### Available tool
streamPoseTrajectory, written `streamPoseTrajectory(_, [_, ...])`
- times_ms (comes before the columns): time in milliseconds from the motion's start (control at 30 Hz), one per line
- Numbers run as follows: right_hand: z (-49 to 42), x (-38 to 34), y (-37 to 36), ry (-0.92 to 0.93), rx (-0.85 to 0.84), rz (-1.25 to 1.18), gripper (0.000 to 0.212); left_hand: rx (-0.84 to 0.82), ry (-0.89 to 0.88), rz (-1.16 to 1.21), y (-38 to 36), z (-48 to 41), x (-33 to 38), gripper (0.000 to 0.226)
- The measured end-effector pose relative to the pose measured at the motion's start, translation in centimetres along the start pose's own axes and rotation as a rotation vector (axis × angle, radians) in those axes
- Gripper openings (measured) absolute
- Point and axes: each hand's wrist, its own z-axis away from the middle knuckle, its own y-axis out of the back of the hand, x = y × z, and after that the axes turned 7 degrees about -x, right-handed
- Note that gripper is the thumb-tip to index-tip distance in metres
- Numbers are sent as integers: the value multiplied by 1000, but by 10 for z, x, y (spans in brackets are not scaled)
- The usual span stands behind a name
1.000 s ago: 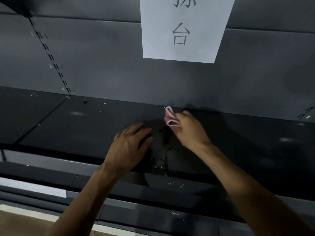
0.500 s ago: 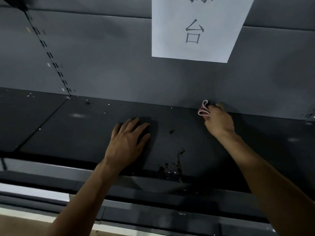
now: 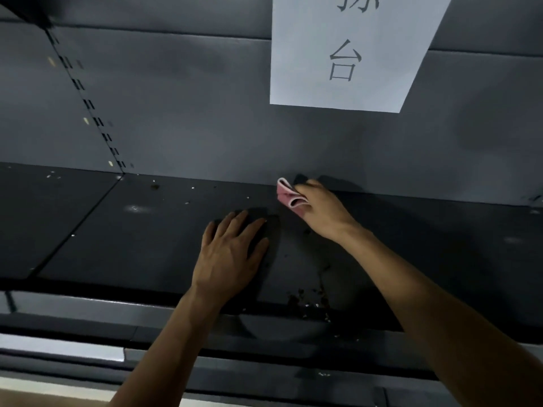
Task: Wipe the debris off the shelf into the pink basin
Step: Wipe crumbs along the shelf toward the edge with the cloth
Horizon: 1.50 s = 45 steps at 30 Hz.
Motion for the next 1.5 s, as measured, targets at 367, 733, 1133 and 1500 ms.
streamPoseTrajectory(367, [70, 59, 18, -286, 167, 171, 25, 21, 10, -8, -2, -2, 4, 52])
streamPoseTrajectory(733, [25, -41, -30, -36, 25, 81, 22, 18, -2, 10, 1, 0, 5, 54])
streamPoseTrajectory(1133, [135, 39, 21, -454, 272, 172, 43, 17, -13, 42, -2, 2, 5, 54])
streamPoseTrajectory(1500, [106, -52, -42, -370, 260, 262, 5, -73, -85, 129, 7, 5, -3, 55])
